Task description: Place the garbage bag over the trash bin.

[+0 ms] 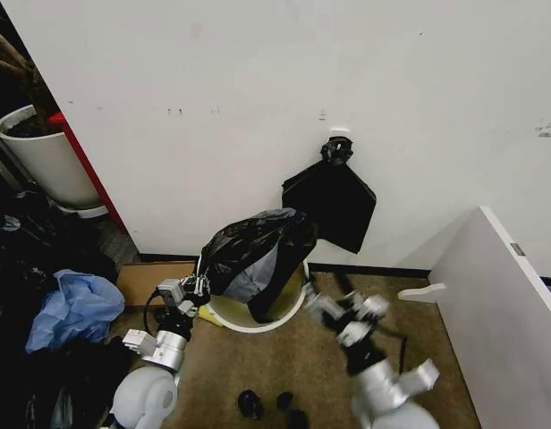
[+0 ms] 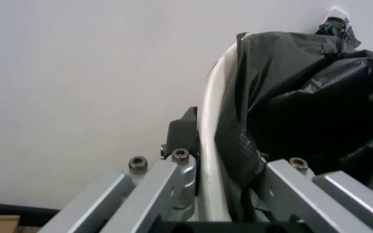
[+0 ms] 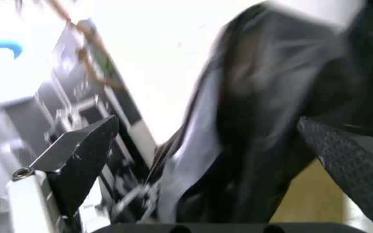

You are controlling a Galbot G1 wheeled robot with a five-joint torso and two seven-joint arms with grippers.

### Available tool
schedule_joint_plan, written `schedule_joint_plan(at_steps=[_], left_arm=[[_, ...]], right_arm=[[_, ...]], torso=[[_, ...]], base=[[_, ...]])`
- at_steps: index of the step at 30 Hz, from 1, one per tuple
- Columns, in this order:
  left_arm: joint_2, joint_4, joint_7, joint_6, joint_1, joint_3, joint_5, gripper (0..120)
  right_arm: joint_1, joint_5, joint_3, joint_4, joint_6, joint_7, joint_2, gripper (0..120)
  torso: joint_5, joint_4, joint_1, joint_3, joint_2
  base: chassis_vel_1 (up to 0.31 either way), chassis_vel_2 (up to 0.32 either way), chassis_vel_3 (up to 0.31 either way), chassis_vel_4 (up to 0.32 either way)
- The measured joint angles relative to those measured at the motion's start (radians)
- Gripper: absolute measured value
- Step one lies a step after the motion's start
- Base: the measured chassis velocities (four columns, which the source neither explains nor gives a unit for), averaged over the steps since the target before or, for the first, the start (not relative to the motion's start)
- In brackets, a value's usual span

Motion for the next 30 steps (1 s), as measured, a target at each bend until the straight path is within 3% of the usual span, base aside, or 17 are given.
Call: schedule_joint_plan(at_steps=[1, 3, 5, 7, 9, 13, 30], left_arm=[[0.000, 0.000, 0.000, 0.000, 0.000, 0.000, 0.000, 4], [0.000, -0.003, 0.004, 0.000, 0.001, 0.000, 0.003, 4], [0.001, -0.003, 0.005, -0.001, 0.001, 0.000, 0.003, 4], [0.002, -0.003, 0.009, -0.003, 0.002, 0.000, 0.004, 4], [0.005, -0.001, 0.010, -0.004, 0.003, 0.000, 0.002, 4], [0.008, 0.004, 0.013, -0.004, -0.001, 0.001, 0.000, 4], [0.007, 0.016, 0.015, 0.008, -0.015, 0.007, -0.002, 4]], right_arm=[[0.000, 0.000, 0.000, 0.000, 0.000, 0.000, 0.000, 100], [0.026, -0.195, -0.050, -0.017, -0.053, 0.107, 0.020, 95], [0.030, -0.216, -0.052, -0.020, -0.058, 0.118, 0.022, 94], [0.057, -0.354, -0.064, -0.042, -0.109, 0.206, 0.041, 86], [0.076, -0.383, -0.075, -0.046, -0.145, 0.244, 0.048, 77], [0.095, -0.361, -0.086, -0.042, -0.184, 0.258, 0.045, 68], [0.138, -0.220, -0.112, -0.050, -0.212, 0.194, 0.044, 67]], torso=[[0.0000, 0.0000, 0.000, 0.000, 0.000], [0.0001, 0.0002, 0.000, 0.000, 0.000], [0.0000, 0.0002, 0.000, 0.000, 0.000], [0.0000, 0.0001, 0.000, 0.000, 0.000], [0.0000, 0.0001, 0.000, 0.000, 0.000], [-0.0001, 0.0002, 0.000, 0.000, 0.000], [0.0000, 0.0001, 0.000, 0.000, 0.000]], base=[[0.000, 0.000, 0.000, 0.000], [0.000, 0.000, 0.000, 0.000], [0.000, 0.000, 0.000, 0.000], [0.000, 0.000, 0.000, 0.000], [0.000, 0.000, 0.000, 0.000], [0.000, 0.000, 0.000, 0.000], [0.000, 0.000, 0.000, 0.000]])
